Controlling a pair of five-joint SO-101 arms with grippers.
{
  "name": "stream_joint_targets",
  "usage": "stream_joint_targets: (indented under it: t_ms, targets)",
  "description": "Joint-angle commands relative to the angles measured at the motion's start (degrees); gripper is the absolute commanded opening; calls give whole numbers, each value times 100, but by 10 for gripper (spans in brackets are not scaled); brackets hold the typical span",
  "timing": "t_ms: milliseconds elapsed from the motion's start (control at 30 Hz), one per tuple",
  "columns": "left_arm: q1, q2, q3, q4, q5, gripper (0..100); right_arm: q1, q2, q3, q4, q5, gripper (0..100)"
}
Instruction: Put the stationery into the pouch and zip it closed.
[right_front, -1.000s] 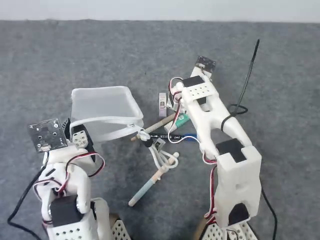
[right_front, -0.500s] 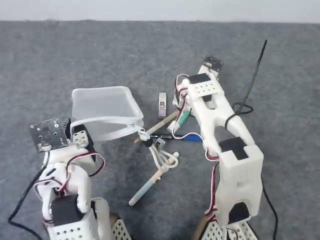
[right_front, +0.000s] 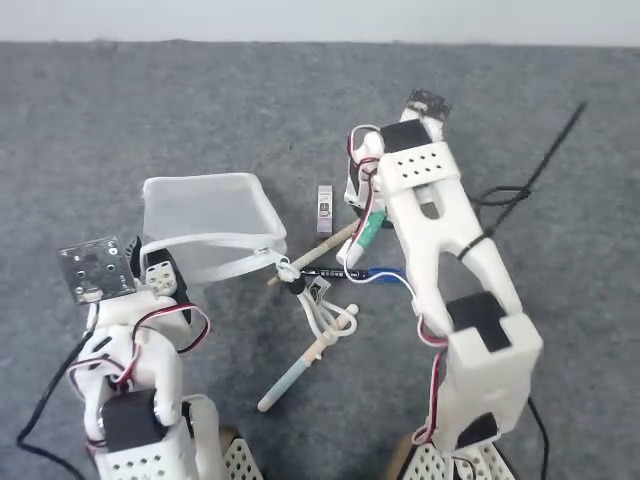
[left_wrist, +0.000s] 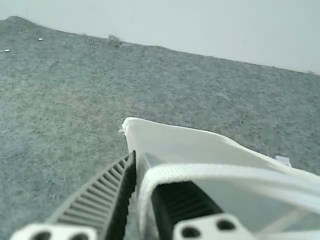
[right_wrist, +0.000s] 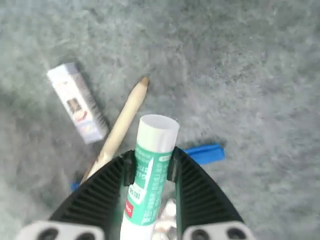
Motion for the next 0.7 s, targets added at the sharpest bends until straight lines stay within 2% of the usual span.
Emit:
stream_joint_targets:
  t_ms: [0, 333, 533, 667]
  targets:
    - [0, 35, -462, -114, -105, 13, -66, -857, -343, 374, 519, 6]
    - [677, 290, -1640, 193, -220, 13, 171, -1077, -334, 532, 536, 6]
    - [712, 2040, -3037, 396, -202, 13, 224, -1077, -334, 523, 536, 6]
    - [721, 3226, -4171, 835, -185, 13, 224, -1077, -334, 514, 536, 6]
